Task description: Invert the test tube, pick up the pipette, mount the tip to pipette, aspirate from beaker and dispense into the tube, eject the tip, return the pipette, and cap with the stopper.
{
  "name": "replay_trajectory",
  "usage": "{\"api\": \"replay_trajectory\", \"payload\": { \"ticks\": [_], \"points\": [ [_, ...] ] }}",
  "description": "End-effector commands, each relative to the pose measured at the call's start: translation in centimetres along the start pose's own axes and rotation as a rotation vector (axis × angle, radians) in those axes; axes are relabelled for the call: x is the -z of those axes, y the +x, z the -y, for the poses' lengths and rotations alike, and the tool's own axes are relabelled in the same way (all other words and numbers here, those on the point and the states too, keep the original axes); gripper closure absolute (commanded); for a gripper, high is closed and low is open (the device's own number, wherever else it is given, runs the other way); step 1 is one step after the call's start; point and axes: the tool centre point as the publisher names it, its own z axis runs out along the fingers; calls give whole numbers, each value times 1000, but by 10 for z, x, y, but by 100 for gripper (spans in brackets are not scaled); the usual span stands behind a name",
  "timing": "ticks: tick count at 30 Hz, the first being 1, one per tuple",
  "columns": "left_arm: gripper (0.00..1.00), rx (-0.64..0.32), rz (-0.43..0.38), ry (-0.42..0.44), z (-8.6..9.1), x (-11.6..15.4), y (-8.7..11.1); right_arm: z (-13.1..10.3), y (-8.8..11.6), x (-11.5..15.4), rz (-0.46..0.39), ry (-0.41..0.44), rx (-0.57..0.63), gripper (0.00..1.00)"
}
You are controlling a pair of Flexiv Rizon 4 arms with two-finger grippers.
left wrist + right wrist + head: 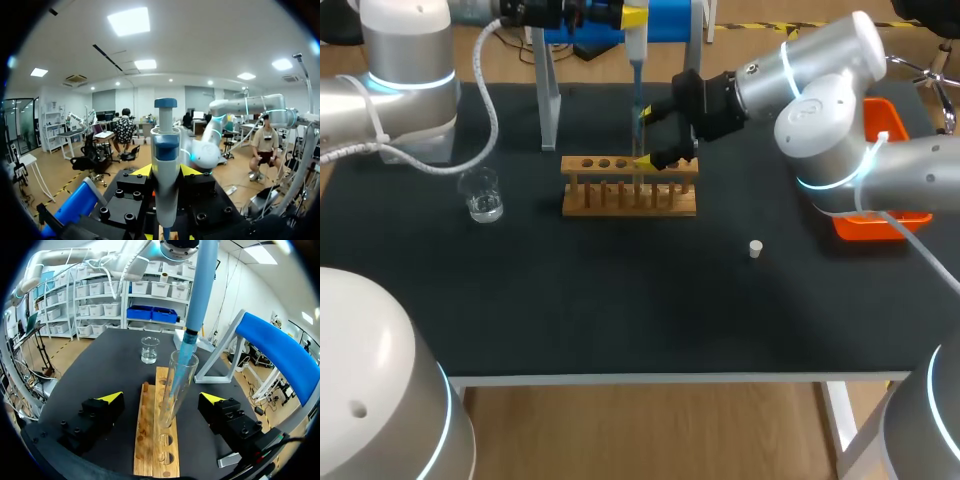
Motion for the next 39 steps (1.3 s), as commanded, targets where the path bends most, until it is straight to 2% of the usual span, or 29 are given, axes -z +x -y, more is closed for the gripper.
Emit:
{"api": "replay_trajectory", "payload": {
  "ticks": [1, 39],
  "points": [
    [100, -2, 3, -11, 6, 1, 2, 0, -1, 1, -4, 1, 1, 0],
    [100, -66, 9, -52, 46, -1, 8, 0, -1, 1, -4, 1, 1, 0]
  ]
}}
